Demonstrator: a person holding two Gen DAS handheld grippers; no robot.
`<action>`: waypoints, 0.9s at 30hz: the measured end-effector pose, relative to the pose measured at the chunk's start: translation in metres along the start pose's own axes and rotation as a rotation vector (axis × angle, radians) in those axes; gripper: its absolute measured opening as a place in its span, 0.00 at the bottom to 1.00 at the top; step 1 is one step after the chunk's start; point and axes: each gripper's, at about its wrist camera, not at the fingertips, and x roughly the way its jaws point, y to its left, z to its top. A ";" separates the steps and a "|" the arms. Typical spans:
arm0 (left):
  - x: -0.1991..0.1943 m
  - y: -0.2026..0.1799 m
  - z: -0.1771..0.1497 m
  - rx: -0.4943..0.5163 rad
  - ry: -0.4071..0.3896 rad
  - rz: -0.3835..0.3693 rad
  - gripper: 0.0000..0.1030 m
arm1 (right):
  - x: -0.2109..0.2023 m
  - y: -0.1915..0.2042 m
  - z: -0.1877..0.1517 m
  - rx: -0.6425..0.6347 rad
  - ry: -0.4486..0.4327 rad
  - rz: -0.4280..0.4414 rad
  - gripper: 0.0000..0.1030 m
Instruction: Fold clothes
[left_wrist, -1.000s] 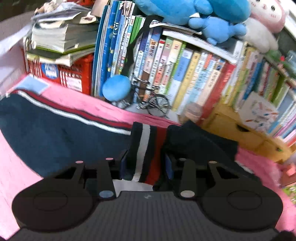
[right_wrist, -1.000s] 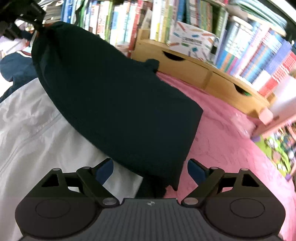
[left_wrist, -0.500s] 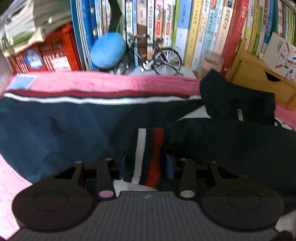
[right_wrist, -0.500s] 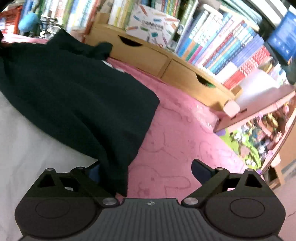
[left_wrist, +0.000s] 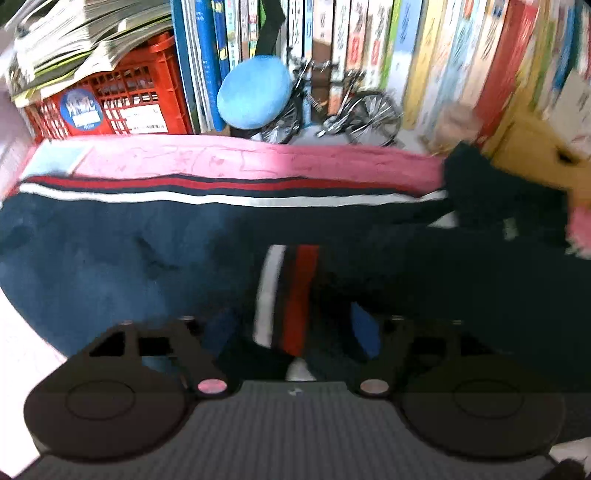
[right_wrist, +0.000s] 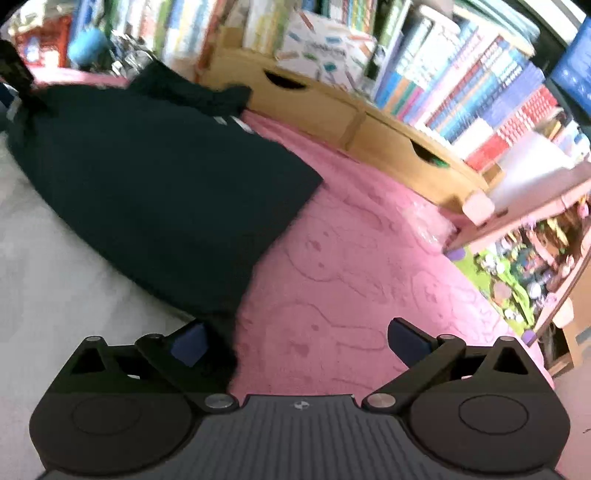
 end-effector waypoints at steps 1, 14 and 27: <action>-0.012 0.001 -0.003 -0.018 -0.009 -0.015 0.74 | -0.011 0.003 0.003 0.017 -0.012 0.039 0.99; -0.197 -0.003 -0.159 -0.272 0.073 0.029 0.90 | -0.075 0.094 0.078 -0.029 -0.066 0.468 0.99; -0.258 0.008 -0.262 -0.485 0.110 0.128 0.90 | -0.142 0.118 0.019 -0.209 0.020 0.614 0.99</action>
